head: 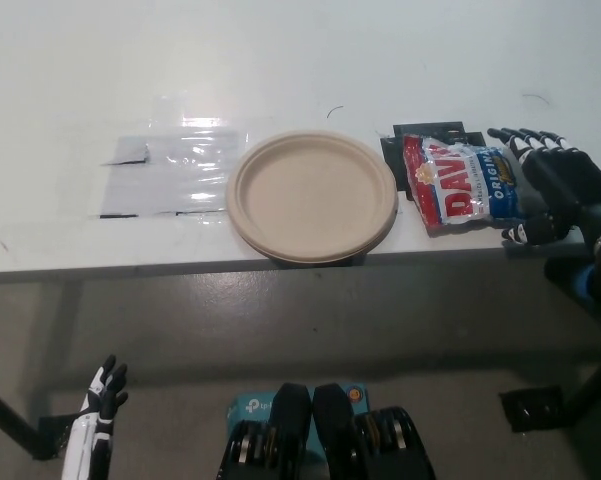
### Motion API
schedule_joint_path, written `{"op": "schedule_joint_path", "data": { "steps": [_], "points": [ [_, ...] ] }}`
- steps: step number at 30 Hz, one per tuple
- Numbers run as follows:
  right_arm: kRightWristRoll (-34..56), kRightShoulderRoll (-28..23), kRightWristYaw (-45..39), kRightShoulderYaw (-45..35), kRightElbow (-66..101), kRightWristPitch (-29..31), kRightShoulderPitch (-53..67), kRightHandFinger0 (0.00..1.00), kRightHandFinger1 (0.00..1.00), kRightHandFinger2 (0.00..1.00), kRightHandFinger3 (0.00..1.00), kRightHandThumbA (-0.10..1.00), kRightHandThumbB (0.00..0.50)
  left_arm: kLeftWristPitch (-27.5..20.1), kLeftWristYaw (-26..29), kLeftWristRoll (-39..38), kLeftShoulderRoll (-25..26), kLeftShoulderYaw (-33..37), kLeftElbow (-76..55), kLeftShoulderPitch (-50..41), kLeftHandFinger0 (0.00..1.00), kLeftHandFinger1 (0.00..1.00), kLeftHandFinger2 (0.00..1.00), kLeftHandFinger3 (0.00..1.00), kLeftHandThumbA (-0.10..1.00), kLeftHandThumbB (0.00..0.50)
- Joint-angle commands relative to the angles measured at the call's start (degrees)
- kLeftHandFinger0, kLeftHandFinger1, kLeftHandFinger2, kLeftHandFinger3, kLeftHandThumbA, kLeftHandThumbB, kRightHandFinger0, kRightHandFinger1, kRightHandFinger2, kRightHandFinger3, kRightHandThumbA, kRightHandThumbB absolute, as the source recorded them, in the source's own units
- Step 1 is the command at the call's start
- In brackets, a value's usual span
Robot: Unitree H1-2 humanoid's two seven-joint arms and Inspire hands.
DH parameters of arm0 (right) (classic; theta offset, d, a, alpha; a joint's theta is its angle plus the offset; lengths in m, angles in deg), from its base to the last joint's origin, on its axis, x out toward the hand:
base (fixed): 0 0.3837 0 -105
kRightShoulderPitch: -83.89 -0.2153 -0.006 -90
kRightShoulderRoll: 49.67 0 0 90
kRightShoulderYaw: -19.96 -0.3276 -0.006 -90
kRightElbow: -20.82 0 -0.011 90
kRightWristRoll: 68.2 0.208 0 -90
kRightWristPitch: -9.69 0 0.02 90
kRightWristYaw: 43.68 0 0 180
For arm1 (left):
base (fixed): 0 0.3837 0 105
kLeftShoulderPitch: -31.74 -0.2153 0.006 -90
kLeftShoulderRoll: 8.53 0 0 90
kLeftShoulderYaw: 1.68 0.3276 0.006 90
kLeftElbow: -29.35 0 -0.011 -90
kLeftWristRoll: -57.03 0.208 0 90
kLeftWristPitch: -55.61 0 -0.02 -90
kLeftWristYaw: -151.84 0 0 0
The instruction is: The robot picks up a small bag of sunflower seeds on the right hand side and take it to the empty plate on the left hand side then pours some sunflower seeds on to the plate.
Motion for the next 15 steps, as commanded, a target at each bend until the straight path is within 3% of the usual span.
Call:
{"op": "schedule_joint_path", "data": {
  "steps": [1, 6, 15],
  "points": [
    [-1.83, -0.72, 2.44, 0.11, -1.01, 0.65, -3.72, 1.0, 1.0, 1.0, 1.0, 1.0, 0.443, -1.71, -0.62, -0.61, 0.66, 0.09, -1.29, 0.12, 1.0, 1.0, 1.0, 1.0, 1.0, 0.053],
    [-2.21, -0.49, 3.66, 0.16, -2.75, 1.24, -4.01, 1.0, 1.0, 1.0, 1.0, 1.0, 0.429, -1.11, -0.74, -0.61, 0.6, 0.24, -1.68, -0.27, 1.0, 1.0, 1.0, 1.0, 1.0, 0.085],
    [-2.12, -0.13, 4.74, -0.13, -3.38, 1.57, -4.48, 1.0, 1.0, 1.0, 1.0, 1.0, 0.411, -1.52, -0.31, 0.2, 0.56, 0.36, -1.88, -0.79, 1.0, 1.0, 1.0, 1.0, 1.0, 0.05]
  ]
}}
